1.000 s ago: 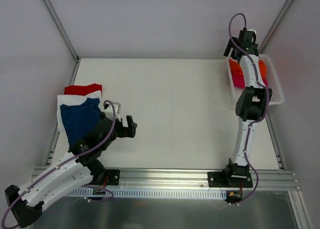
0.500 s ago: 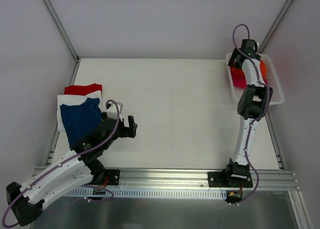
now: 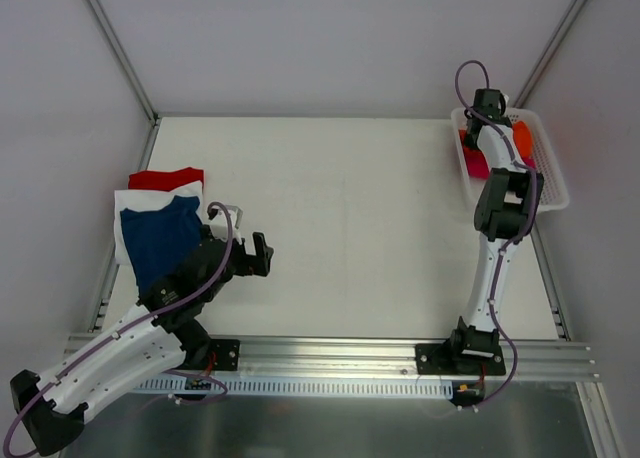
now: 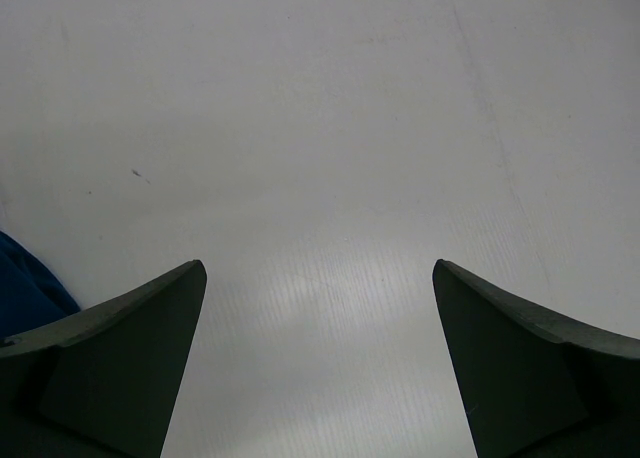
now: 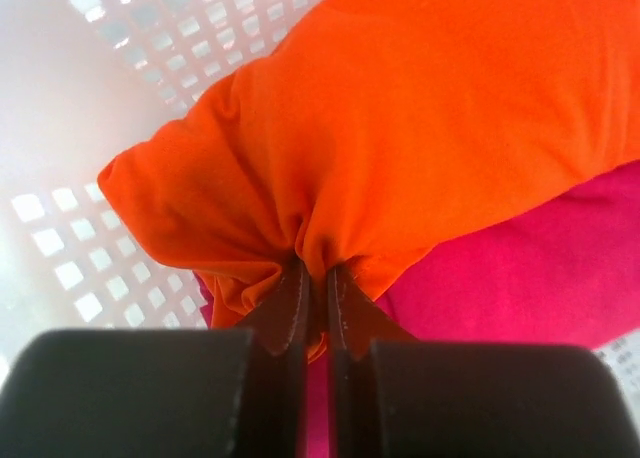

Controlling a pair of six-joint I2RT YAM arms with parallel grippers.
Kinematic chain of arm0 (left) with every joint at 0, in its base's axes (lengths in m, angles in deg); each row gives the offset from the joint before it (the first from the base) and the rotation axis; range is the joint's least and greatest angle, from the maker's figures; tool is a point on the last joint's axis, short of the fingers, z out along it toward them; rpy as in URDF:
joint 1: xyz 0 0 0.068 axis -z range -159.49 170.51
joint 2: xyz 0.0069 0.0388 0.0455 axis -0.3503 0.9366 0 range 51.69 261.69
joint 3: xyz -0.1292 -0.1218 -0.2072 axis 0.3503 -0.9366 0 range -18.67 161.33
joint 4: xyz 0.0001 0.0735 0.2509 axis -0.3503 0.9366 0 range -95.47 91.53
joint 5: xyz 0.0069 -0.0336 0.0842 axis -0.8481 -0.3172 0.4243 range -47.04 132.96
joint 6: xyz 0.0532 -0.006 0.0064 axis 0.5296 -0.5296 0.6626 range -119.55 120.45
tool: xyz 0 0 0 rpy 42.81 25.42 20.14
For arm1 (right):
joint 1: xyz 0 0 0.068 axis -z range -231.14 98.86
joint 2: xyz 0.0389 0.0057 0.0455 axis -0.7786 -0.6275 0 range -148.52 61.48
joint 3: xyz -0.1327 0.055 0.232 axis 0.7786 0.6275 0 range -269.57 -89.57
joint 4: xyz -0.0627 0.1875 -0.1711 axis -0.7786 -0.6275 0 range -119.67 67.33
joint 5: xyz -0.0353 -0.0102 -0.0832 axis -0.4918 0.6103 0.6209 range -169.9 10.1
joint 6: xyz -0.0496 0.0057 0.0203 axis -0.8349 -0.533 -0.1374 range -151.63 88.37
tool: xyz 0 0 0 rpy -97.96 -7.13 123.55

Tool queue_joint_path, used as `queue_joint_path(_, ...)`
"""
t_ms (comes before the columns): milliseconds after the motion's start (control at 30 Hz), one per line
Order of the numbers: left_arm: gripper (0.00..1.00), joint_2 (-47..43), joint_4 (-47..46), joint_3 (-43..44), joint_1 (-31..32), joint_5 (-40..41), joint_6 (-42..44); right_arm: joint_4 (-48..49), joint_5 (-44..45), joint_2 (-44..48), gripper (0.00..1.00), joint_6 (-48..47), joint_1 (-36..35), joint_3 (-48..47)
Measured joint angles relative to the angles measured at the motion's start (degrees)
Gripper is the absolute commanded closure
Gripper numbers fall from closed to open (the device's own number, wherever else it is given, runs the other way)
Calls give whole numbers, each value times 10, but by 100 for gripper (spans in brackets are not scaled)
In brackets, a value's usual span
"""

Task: Fold and stack the t-shirts
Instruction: Grab the tshirt from the pile

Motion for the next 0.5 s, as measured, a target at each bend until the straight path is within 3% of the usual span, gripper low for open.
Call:
queue_joint_path(300, 1, 43, 0, -1, 0, 0, -20, -30, 7, 187, 100, -5, -50, 122)
queue_joint_path(500, 1, 86, -3, 2, 0, 10, -22, -52, 36, 353, 100, -6, -177, 138)
